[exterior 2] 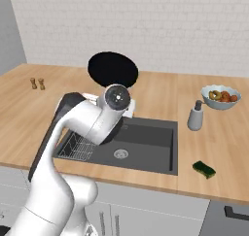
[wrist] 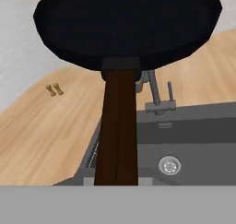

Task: Pick the pan and sponge and place them into the sink. Then turn on the water.

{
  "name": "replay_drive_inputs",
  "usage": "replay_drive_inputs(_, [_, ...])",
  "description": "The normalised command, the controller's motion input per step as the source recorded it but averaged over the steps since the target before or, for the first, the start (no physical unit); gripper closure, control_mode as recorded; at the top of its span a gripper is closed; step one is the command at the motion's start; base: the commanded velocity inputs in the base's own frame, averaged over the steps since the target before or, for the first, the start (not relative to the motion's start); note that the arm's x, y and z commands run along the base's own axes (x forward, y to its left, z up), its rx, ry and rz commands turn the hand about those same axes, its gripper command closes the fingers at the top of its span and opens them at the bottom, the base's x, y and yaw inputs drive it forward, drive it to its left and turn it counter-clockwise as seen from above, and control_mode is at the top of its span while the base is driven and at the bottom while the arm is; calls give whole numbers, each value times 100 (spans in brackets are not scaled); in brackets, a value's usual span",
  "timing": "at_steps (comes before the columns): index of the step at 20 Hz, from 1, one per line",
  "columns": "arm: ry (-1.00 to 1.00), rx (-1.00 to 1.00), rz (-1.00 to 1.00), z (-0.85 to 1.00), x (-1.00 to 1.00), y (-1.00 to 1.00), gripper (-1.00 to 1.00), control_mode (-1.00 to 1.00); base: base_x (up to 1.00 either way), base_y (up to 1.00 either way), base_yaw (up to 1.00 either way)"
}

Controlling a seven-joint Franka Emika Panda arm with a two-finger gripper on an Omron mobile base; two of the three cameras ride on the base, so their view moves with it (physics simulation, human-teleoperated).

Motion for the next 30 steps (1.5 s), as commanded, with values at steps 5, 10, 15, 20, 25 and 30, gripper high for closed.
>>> replay_drive_inputs(5, [0,-5,22,0,0,-96,100,-100,0,0,0])
replay_drive_inputs(10, [3,-10,27,-2,9,-83,100,-100,0,0,0])
replay_drive_inputs(15, [1,-16,30,-20,21,-60,100,-100,0,0,0])
replay_drive_inputs(20, [2,-27,23,-37,13,-44,100,-100,0,0,0])
replay_drive_inputs(25, [7,-35,0,-62,2,-9,100,-100,0,0,0])
replay_drive_inputs(30, [8,-33,0,-60,1,-1,100,-100,0,0,0])
